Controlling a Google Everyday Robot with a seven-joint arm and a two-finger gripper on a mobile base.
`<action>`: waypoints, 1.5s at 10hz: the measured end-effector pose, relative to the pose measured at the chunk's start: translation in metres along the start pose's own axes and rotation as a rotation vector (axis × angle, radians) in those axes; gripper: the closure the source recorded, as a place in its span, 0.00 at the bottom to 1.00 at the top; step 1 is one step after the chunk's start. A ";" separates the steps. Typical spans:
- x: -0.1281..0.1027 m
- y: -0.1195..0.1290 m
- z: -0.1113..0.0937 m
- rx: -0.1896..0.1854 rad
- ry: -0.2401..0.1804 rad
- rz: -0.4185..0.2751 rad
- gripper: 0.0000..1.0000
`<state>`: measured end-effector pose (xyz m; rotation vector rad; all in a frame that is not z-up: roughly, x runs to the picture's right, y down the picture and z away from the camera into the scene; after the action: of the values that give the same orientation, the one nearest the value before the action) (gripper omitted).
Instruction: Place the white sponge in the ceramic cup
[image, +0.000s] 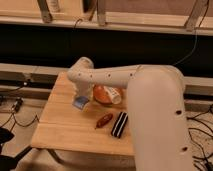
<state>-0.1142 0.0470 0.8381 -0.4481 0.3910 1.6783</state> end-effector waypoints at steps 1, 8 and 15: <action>-0.005 -0.006 -0.011 -0.008 -0.019 0.014 1.00; -0.047 0.048 -0.101 -0.108 -0.207 -0.148 1.00; -0.058 0.109 -0.093 -0.156 -0.236 -0.475 1.00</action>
<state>-0.2079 -0.0651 0.7875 -0.4138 -0.0246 1.2811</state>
